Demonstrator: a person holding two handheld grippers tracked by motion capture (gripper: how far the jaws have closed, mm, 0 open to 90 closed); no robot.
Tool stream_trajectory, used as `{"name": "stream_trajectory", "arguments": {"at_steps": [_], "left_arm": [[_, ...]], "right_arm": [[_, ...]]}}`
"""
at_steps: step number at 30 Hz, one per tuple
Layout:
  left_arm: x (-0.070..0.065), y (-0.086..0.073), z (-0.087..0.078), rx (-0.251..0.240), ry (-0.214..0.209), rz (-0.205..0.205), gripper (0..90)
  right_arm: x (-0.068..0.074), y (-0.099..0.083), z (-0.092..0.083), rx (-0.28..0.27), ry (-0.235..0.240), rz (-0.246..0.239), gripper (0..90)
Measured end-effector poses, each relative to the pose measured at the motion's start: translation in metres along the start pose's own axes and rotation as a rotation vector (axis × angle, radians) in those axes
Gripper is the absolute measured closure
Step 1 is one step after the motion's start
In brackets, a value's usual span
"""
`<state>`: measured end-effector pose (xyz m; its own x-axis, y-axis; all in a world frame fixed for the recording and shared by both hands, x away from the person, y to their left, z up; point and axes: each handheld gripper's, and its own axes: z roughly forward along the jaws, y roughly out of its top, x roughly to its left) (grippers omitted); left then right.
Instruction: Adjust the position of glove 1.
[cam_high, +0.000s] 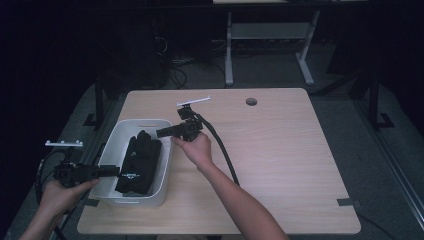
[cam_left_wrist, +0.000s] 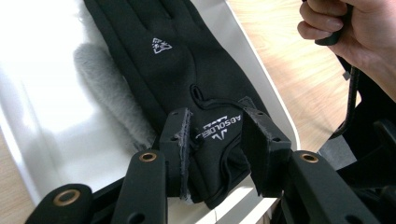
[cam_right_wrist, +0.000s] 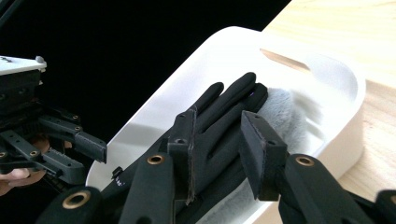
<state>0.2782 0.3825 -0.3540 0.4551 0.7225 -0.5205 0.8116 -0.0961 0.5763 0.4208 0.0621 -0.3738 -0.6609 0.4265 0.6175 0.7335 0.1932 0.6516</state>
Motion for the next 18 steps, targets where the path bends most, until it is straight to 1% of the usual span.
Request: {"name": "stream_trajectory", "arguments": {"at_steps": [3,6,7,9,11,15,16,18], "left_arm": [[-0.002,0.001,0.001,-0.007,-0.006,0.002,61.5],[-0.004,0.004,0.003,-0.010,-0.008,0.010,61.0],[-0.005,0.004,0.004,-0.014,-0.011,0.005,61.0],[-0.007,0.007,0.005,-0.021,-0.014,0.011,61.0],[-0.009,0.008,0.005,-0.022,-0.017,0.021,60.5],[-0.014,0.012,0.008,-0.021,-0.025,0.034,58.9],[-0.015,0.012,0.008,-0.023,-0.026,0.031,58.1],[-0.018,0.013,0.009,-0.021,-0.025,0.045,57.3]], "right_arm": [[-0.001,0.001,-0.008,-0.008,0.006,0.005,63.3],[-0.002,0.002,-0.016,-0.020,0.003,0.004,60.2],[-0.003,0.002,-0.019,-0.024,-0.002,-0.002,59.3],[-0.003,0.003,-0.023,-0.025,-0.002,0.001,58.3],[-0.004,0.004,-0.027,-0.030,-0.010,-0.009,57.4],[-0.004,0.004,-0.033,-0.039,-0.010,-0.004,54.3],[-0.004,0.004,-0.035,-0.038,-0.012,0.001,53.2],[-0.004,0.004,-0.037,-0.046,-0.012,0.004,51.2]]}}
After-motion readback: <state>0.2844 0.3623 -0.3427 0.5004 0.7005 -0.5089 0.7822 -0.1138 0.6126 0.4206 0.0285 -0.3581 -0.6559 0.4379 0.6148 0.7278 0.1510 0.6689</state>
